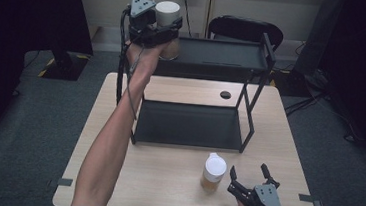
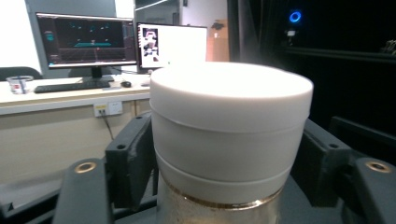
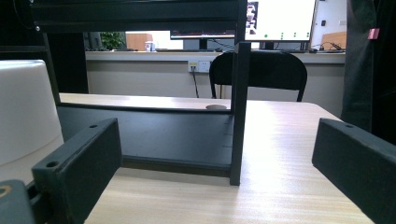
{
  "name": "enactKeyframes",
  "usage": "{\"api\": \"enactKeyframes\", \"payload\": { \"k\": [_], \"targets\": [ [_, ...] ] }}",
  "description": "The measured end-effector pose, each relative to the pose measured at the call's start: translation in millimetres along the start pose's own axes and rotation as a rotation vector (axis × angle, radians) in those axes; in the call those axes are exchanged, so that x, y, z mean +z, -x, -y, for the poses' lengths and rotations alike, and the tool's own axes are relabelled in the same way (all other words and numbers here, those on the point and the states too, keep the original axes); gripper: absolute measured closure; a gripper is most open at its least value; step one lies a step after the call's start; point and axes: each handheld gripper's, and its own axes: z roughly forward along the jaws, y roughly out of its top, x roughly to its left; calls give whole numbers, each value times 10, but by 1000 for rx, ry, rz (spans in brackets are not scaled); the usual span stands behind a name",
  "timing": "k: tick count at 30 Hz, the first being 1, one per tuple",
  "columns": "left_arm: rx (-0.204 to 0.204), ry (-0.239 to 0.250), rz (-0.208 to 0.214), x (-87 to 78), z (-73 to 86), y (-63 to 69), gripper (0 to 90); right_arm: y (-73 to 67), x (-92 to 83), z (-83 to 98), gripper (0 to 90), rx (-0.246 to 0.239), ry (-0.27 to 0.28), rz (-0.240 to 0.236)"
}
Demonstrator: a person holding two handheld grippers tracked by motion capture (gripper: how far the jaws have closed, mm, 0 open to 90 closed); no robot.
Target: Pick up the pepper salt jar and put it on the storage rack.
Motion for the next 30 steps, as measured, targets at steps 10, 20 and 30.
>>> {"api": "enactKeyframes", "payload": {
  "k": [10, 20, 30],
  "targets": [
    [2, 39, 1, -90, 54, 38, 87, 0, 0, 0, 0, -1, 0, 0],
    [18, 97, -10, -257, 263, 119, 0, 1, -1, -2, 1, -1, -1, 0],
    [21, 140, 13, -438, 472, 157, 0, -1, 0, 0, 0, -2, 0, 1]
  ]
}}
